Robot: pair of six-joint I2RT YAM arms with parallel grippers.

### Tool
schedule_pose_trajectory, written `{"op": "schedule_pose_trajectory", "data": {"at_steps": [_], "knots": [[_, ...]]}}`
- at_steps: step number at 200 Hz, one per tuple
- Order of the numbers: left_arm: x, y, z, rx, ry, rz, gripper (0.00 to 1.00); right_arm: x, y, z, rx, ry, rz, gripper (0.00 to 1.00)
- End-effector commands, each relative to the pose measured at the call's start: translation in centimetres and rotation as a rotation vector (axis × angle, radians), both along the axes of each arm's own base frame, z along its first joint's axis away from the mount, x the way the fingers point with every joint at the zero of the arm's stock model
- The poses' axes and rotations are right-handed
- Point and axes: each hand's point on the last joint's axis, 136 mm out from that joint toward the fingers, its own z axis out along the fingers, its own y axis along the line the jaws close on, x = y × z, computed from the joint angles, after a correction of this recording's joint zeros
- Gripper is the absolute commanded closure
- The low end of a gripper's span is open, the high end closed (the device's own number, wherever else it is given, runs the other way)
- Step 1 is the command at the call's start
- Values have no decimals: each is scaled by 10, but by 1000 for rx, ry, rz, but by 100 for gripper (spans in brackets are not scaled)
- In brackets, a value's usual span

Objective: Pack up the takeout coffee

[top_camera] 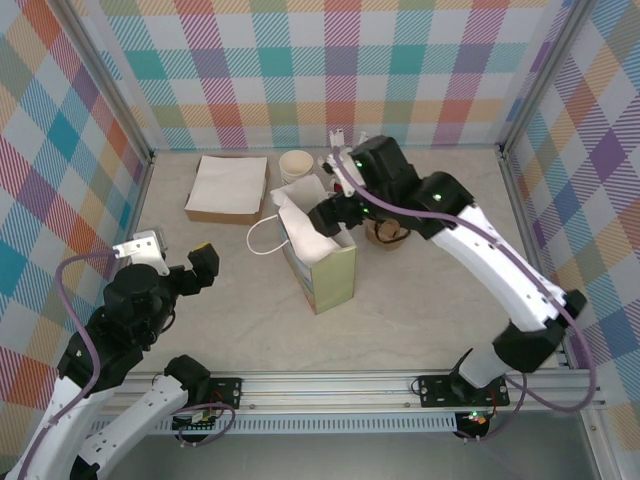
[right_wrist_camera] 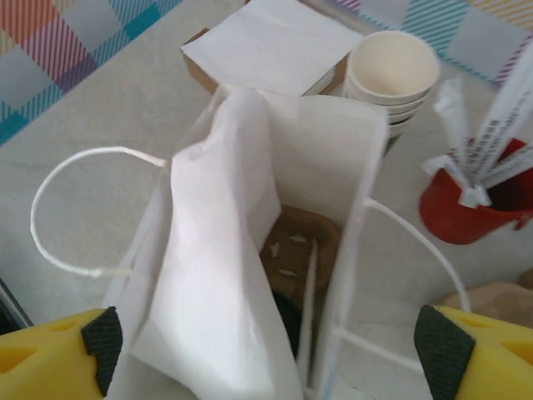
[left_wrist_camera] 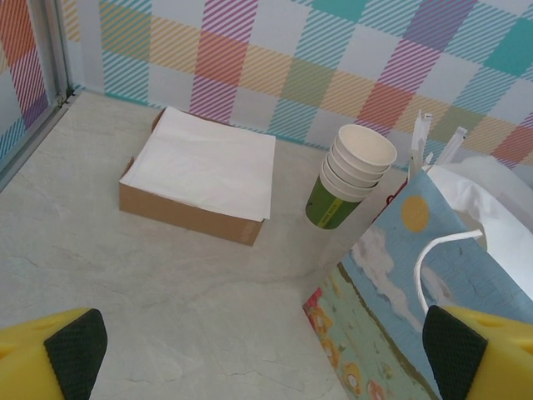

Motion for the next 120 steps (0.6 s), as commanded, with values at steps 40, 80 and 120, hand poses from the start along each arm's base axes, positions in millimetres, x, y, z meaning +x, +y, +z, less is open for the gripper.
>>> {"op": "schedule_pose_trajectory", "data": {"at_steps": [40, 80, 120], "knots": [[16, 0, -5, 20, -6, 58, 0, 13, -104, -13, -9, -86, -335, 0], [35, 1, -19, 153, 42, 106, 0, 15, -172, -43, 38, -121, -564, 0], [59, 6, -51, 234, 119, 155, 0, 19, -222, -96, 8, -148, -722, 0]]}}
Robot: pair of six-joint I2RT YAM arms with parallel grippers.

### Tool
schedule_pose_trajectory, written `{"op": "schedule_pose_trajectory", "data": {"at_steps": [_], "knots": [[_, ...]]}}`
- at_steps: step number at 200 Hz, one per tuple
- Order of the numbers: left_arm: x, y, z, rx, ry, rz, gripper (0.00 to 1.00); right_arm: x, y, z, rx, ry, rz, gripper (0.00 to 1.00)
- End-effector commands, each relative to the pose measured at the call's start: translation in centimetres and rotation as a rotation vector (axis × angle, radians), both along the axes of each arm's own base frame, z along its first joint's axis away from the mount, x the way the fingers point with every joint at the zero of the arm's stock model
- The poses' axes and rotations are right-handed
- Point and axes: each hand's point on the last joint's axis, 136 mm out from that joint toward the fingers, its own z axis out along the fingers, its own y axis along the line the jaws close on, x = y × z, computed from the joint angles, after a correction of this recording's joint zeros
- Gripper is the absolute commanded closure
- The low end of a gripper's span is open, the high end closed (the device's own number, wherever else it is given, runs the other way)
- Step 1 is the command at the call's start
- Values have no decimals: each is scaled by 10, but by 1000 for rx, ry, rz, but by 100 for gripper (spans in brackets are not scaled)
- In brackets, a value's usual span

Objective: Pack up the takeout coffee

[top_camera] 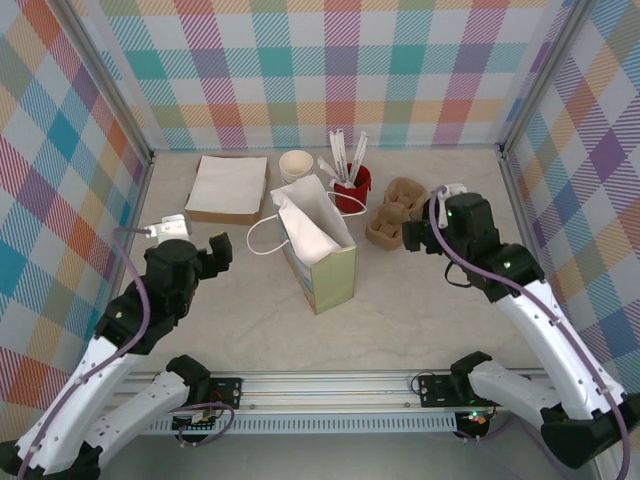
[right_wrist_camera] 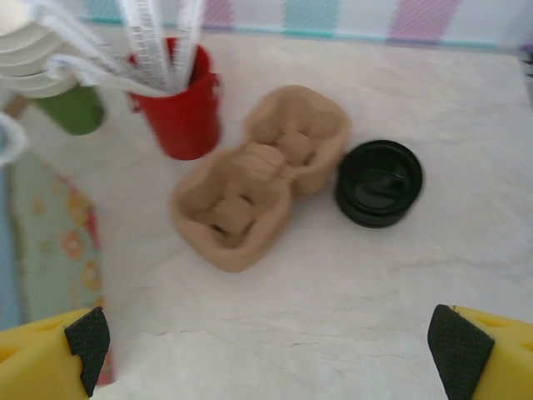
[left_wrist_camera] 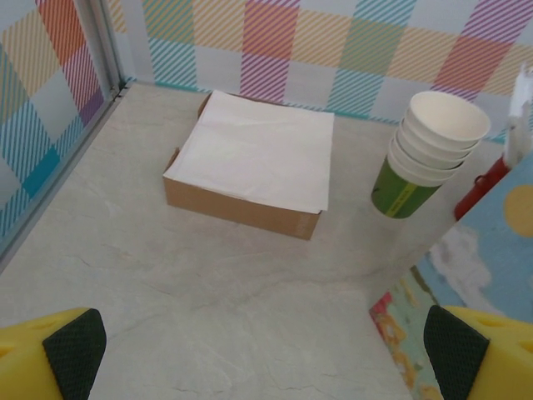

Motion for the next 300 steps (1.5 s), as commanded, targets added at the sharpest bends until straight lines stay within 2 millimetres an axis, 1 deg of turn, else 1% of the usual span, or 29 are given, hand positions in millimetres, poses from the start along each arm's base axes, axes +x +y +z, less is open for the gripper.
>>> {"op": "schedule_pose_trajectory", "data": {"at_steps": [1, 25, 42, 43, 70, 74, 97, 127, 152, 171, 195, 199, 203, 222, 239, 259, 268, 272, 280, 285, 294, 300], "knots": [[14, 7, -14, 49, 13, 41, 0, 14, -21, -12, 20, -75, -104, 0], [31, 9, -40, 17, 52, 44, 0, 22, -36, -45, -4, -59, -139, 0], [41, 21, -58, -5, 57, 92, 0, 29, -45, -64, -31, -64, -158, 0], [42, 22, -60, -7, 58, 96, 0, 30, -46, -68, -37, -62, -157, 0], [50, 42, -91, -38, 72, 164, 0, 42, -50, -100, -37, -76, -129, 0], [55, 43, -89, -48, 48, 168, 0, 43, -51, -104, -33, -77, -128, 0], [60, 53, -109, -31, 78, 197, 0, 51, -55, -127, -25, -92, -130, 0], [71, 55, -127, 24, 108, 182, 0, 60, -54, -152, -27, -127, -104, 0], [82, 53, -137, 30, 78, 164, 0, 67, -53, -162, -28, -162, -85, 0], [87, 53, -141, 41, 54, 153, 0, 74, -52, -164, -21, -199, -69, 0], [93, 49, -147, 65, 39, 117, 0, 84, -46, -158, -8, -258, -32, 0], [93, 49, -148, 69, 35, 111, 0, 85, -46, -160, -8, -253, -26, 0], [94, 48, -148, 72, 31, 107, 0, 89, -44, -155, -4, -284, -16, 0], [96, 49, -150, 85, 8, 108, 0, 97, -38, -153, 3, -319, 19, 0], [97, 49, -153, 92, -13, 101, 0, 103, -34, -163, 7, -314, 46, 0], [101, 48, -157, 98, -28, 85, 0, 103, -39, -165, 35, -315, 43, 0], [104, 47, -160, 99, -32, 78, 0, 102, -42, -172, 60, -317, 44, 0], [106, 46, -160, 100, -39, 73, 0, 103, -43, -177, 67, -310, 43, 0], [109, 46, -163, 106, -40, 65, 0, 111, -46, -177, 76, -314, 31, 0], [112, 44, -164, 109, -45, 58, 0, 112, -47, -183, 96, -243, 39, 0], [115, 43, -165, 117, -63, 49, 0, 117, -54, -181, 139, -252, 21, 0], [117, 43, -165, 119, -81, 48, 0, 116, -59, -183, 149, -224, -2, 0]]}}
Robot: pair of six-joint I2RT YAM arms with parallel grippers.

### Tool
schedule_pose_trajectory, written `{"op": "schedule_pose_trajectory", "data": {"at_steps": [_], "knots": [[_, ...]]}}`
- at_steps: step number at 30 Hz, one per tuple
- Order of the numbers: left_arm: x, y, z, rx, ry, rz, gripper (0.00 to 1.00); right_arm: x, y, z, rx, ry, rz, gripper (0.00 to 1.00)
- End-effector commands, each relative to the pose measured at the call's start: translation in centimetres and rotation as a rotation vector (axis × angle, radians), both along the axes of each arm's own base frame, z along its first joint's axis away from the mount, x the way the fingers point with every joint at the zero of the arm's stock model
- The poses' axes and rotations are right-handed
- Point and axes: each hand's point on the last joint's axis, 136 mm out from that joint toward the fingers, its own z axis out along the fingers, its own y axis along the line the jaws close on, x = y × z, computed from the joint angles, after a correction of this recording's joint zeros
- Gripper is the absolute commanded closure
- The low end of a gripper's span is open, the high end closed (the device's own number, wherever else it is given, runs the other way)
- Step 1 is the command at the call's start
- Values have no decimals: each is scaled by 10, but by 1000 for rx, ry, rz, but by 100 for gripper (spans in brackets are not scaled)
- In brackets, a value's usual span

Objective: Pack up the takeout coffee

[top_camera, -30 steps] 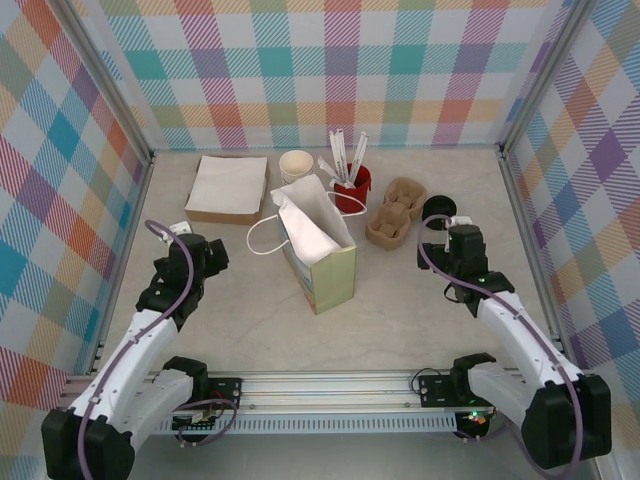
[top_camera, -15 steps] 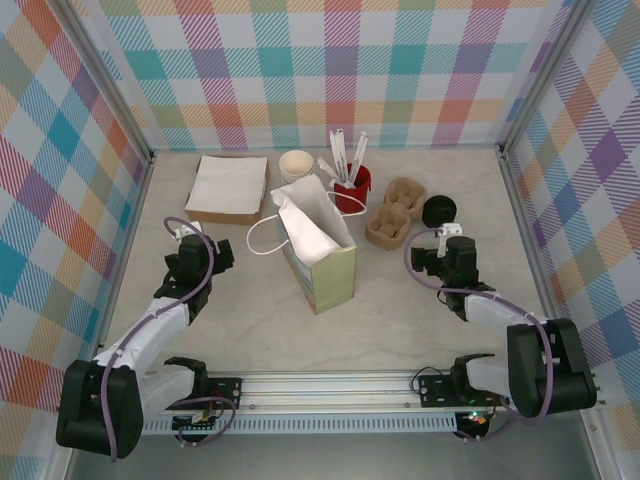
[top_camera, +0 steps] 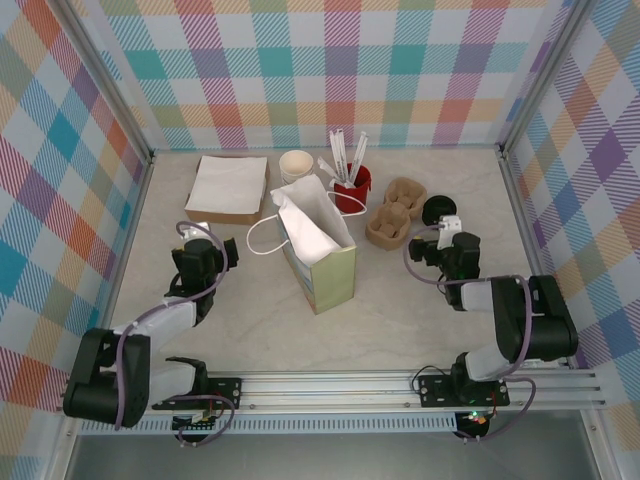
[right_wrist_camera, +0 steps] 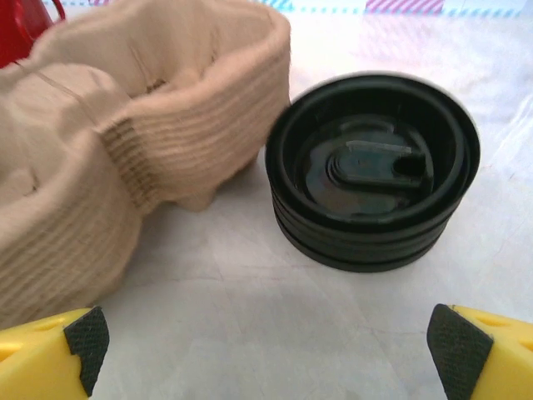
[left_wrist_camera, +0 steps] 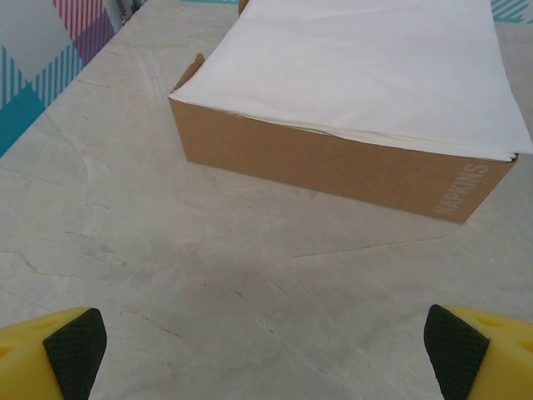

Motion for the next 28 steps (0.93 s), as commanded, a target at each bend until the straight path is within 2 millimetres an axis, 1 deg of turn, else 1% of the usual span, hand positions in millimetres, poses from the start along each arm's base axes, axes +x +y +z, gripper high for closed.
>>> {"op": "schedule_pose_trajectory", "data": {"at_steps": [1, 4, 6, 9, 10, 12, 16, 28], "knots": [[14, -2, 14, 18, -115, -31, 0, 14, -5, 16, 101, -16, 8, 0], [23, -1, 10, 17, -129, -23, 0, 15, -5, 17, 101, -32, 8, 0], [28, -9, 6, -4, -146, -73, 0, 15, -5, 17, 100, -31, 7, 0], [32, -14, -14, -5, -140, -100, 0, 15, -5, 17, 97, -28, 6, 0], [35, -14, -18, -2, -154, -98, 0, 15, -5, 17, 96, -26, 6, 0], [35, -14, -21, -10, -105, -102, 0, 14, -5, 16, 94, -25, 7, 0], [46, -8, -26, -32, -63, -80, 0, 15, -5, 17, 93, -27, 6, 0], [46, -6, -26, -45, -59, -80, 0, 15, -5, 17, 94, -26, 6, 0]]}}
